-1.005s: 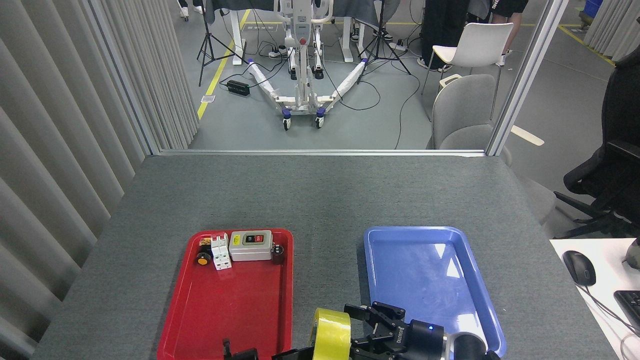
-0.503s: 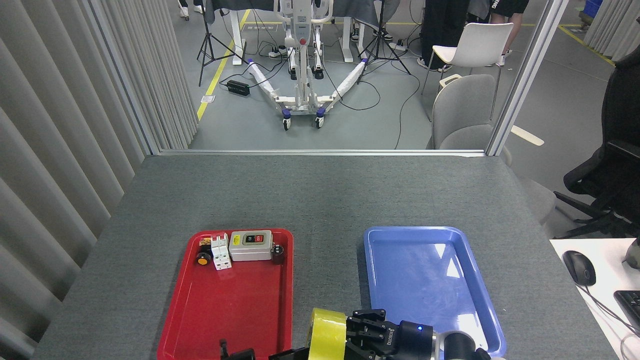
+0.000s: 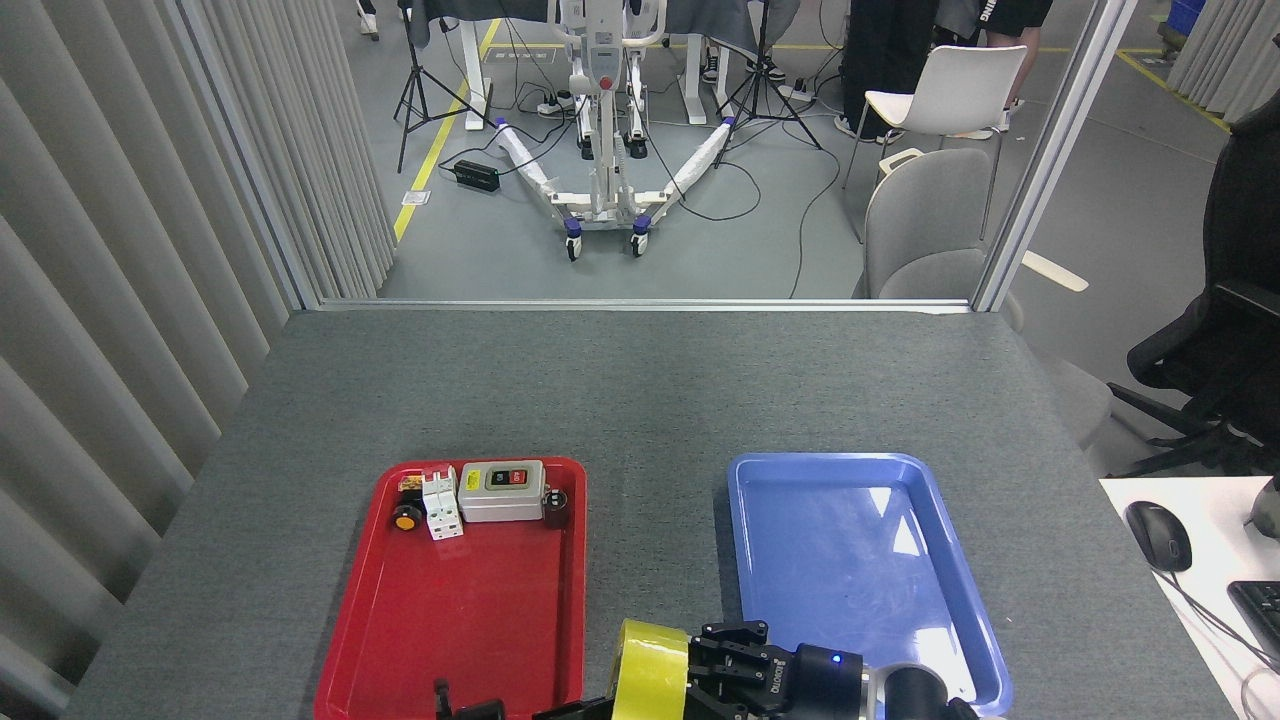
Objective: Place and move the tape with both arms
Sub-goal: 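Release the tape from the left gripper and withdraw it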
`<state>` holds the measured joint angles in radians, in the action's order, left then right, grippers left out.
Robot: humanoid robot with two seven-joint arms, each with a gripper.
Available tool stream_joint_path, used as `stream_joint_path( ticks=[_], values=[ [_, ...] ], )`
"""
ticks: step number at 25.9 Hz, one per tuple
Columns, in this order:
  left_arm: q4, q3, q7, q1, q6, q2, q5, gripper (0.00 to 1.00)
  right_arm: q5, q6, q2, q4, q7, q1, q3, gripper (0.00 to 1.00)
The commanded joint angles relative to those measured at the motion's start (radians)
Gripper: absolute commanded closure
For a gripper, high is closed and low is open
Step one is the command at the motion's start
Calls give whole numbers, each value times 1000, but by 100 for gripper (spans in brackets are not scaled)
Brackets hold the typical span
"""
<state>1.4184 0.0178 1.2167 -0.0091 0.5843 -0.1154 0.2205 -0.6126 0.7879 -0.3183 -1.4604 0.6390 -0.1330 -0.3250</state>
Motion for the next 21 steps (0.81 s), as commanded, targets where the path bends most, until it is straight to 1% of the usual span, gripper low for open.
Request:
stream_joint_path(
  ticks=[1,4,7,15,19,21],
  values=[
    [1,14,-8,0,14,0,-3,0,1,-3,1,0,-4,0,0,70],
    [-3,21,-8,0,63,0,-4,0,1,-3,1,0,-4,0,0,70],
    [-4,30,-8,0,88,0,-4,0,1,-3,2,-1,-4,0,-2,70],
    [-6,42,-11,0,89,0,-3,0,1,-3,2,-1,-5,1,-2,71],
    [-6,57,-19,0,89,-1,0,0,4,-3,1,-1,-5,3,-3,74],
    [-6,64,-60,0,88,-1,8,0,5,-3,-4,-3,-5,4,-9,75]
  ],
)
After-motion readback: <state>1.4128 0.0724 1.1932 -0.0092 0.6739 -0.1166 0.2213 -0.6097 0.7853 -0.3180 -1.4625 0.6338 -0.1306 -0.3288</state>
